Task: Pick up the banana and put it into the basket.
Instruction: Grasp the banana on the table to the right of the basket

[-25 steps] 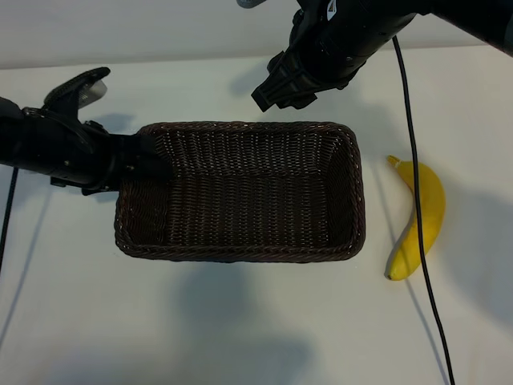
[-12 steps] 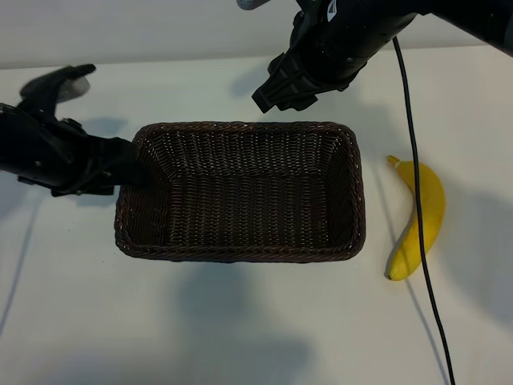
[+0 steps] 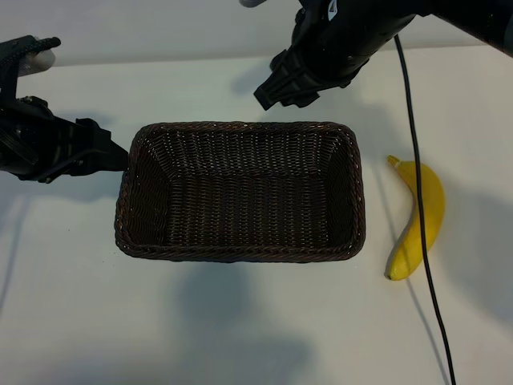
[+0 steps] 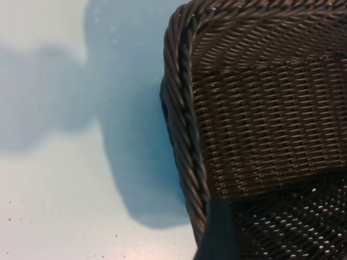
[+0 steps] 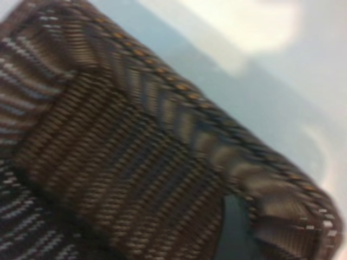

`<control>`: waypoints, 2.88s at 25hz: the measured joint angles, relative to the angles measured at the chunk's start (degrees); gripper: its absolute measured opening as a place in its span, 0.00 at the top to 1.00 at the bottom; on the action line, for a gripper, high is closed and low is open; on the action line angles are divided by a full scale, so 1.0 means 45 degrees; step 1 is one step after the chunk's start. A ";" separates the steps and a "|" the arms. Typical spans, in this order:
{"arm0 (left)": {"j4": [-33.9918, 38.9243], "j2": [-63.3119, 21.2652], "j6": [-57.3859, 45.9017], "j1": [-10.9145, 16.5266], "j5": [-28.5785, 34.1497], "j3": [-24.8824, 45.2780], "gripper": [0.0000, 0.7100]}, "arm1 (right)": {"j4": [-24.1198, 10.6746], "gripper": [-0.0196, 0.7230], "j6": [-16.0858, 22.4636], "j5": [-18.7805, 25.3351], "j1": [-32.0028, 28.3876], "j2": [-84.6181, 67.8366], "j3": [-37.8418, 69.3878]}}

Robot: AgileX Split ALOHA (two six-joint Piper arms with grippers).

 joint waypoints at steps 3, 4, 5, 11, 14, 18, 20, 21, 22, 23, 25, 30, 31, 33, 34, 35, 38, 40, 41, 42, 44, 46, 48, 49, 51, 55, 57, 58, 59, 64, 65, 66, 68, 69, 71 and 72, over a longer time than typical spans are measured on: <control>0.0092 0.0000 -0.0062 0.0000 0.0011 0.0000 0.16 | -0.1799 0.29 0.1064 0.0202 0.0000 -0.0012 0.0000; 0.0096 0.0000 -0.0066 0.0000 0.0011 0.0000 0.16 | -0.2424 0.29 0.1536 0.0444 -0.0014 -0.0020 0.0000; 0.0096 0.0000 -0.0077 0.0000 0.0011 0.0000 0.16 | -0.3203 0.29 0.1969 0.0744 -0.0058 -0.0037 0.0000; 0.0107 0.0000 -0.0091 0.0000 -0.0057 0.0000 0.16 | -0.4736 0.29 0.3072 0.3187 -0.1081 -0.0058 0.0000; 0.0107 0.0000 -0.0091 0.0000 -0.0199 0.0000 0.16 | -0.4732 0.29 0.3072 0.4006 -0.1733 -0.0058 0.0000; 0.0107 0.0000 -0.0091 0.0000 -0.0496 0.0000 0.16 | -0.4007 0.29 0.2883 0.4115 -0.2192 -0.0058 0.0048; 0.0107 0.0000 -0.0091 0.0000 -0.0581 0.0000 0.16 | -0.3472 0.29 0.2710 0.4115 -0.2286 -0.0082 0.0320; 0.0107 0.0000 -0.0091 0.0000 -0.0607 0.0000 0.16 | -0.3335 0.29 0.2682 0.4115 -0.2302 -0.0082 0.0580; 0.0107 0.0000 -0.0091 0.0000 -0.0624 0.0000 0.16 | -0.3209 0.29 0.2658 0.4115 -0.2301 -0.0082 0.0944; 0.0107 0.0000 -0.0091 0.0000 -0.0623 0.0000 0.16 | -0.3124 0.29 0.2654 0.4115 -0.2301 -0.0082 0.1228; 0.0107 0.0000 -0.0091 0.0000 -0.0634 0.0000 0.16 | -0.3049 0.29 0.2668 0.4115 -0.2301 -0.0082 0.1882; 0.0107 0.0000 0.0033 0.0000 -0.0634 0.0000 0.16 | -0.2515 0.29 0.2692 0.3532 -0.2301 -0.0082 0.3532; 0.0107 0.0000 0.0032 0.0000 -0.0634 0.0000 0.16 | -0.2440 0.28 0.2692 0.3296 -0.2301 -0.0082 0.3785; 0.0107 0.0000 0.0032 0.0000 -0.0634 0.0000 0.16 | -0.2353 0.27 0.2692 0.2984 -0.2301 -0.0082 0.4286; 0.0107 0.0000 0.0032 0.0000 -0.0634 0.0000 0.16 | -0.2318 0.26 0.2692 0.2777 -0.2301 -0.0082 0.4417; 0.0107 0.0000 0.0044 0.0000 -0.0634 0.0000 0.16 | -0.2302 0.25 0.2692 0.2724 -0.2301 -0.0082 0.4517; 0.0107 0.0000 0.0082 0.0000 -0.0634 0.0000 0.16 | -0.2259 0.22 0.2734 0.2591 -0.2301 -0.0082 0.4569; 0.0107 0.0000 0.0082 0.0000 -0.0634 0.0000 0.16 | -0.2221 0.21 0.2850 0.2292 -0.2301 -0.0082 0.4578; 0.0107 0.0000 0.0082 0.0000 -0.0634 0.0000 0.16 | -0.2206 0.21 0.2907 0.2109 -0.2301 -0.0082 0.4578; 0.0107 0.0000 0.0082 0.0000 -0.0634 0.0000 0.16 | -0.2166 0.20 0.2960 0.1945 -0.2301 -0.0082 0.4578; 0.0107 0.0000 0.0082 0.0000 -0.0634 0.0000 0.16 | -0.2098 0.21 0.3017 0.1803 -0.2301 -0.0082 0.4578; 0.0107 0.0000 0.0082 0.0000 -0.0634 0.0000 0.16 | -0.2075 0.21 0.3084 0.1753 -0.2301 -0.0082 0.4578; 0.0107 0.0000 0.0082 0.0000 -0.0623 0.0000 0.16 | -0.2075 0.21 0.3221 0.1642 -0.2301 -0.0082 0.4582; 0.0107 0.0000 0.0082 0.0000 -0.0623 0.0000 0.16 | -0.2075 0.21 0.3333 0.1544 -0.2301 -0.0082 0.4582; 0.0107 0.0000 0.0082 0.0000 -0.0623 0.0000 0.16 | -0.2075 0.21 0.3459 0.1311 -0.2301 -0.0082 0.4582; 0.0107 0.0000 0.0082 0.0000 -0.0623 0.0000 0.16 | -0.2075 0.20 0.3688 0.0794 -0.2301 -0.0082 0.4900; 0.0107 0.0000 0.0082 0.0000 -0.0623 0.0000 0.16 | -0.2060 0.20 0.3705 0.0458 -0.2353 -0.0082 0.5231; 0.0107 0.0000 0.0082 0.0000 -0.0623 0.0000 0.16 | -0.2060 0.20 0.3752 0.0256 -0.2424 -0.0082 0.5415; 0.0107 0.0000 0.0082 0.0000 -0.0623 0.0000 0.16 | -0.2074 0.20 0.3804 0.0113 -0.2493 -0.0055 0.5563; 0.0107 0.0000 0.0071 0.0000 -0.0623 0.0000 0.16 | -0.2071 0.20 0.3889 -0.0251 -0.3022 0.0319 0.5844; 0.0107 0.0000 0.0071 0.0000 -0.0623 0.0000 0.16 | -0.2071 0.20 0.3889 -0.0310 -0.3071 0.0472 0.5844; 0.0107 0.0000 0.0071 0.0000 -0.0623 0.0000 0.16 | -0.2058 0.20 0.3889 -0.0347 -0.3098 0.0576 0.5844; 0.0107 0.0000 0.0057 0.0000 -0.0612 0.0000 0.16 | -0.1830 0.20 0.3875 -0.0443 -0.3098 0.0799 0.5844; 0.0107 0.0000 0.0057 0.0000 -0.0612 0.0000 0.16 | -0.1659 0.20 0.3795 -0.0533 -0.3098 0.0904 0.5844; 0.0107 0.0000 0.0057 0.0000 -0.0585 0.0000 0.16 | -0.1330 0.20 0.3613 -0.0700 -0.3098 0.1046 0.5844; 0.0107 0.0000 0.0057 0.0000 -0.0572 0.0000 0.16 | -0.1236 0.20 0.3521 -0.0760 -0.3098 0.1109 0.5844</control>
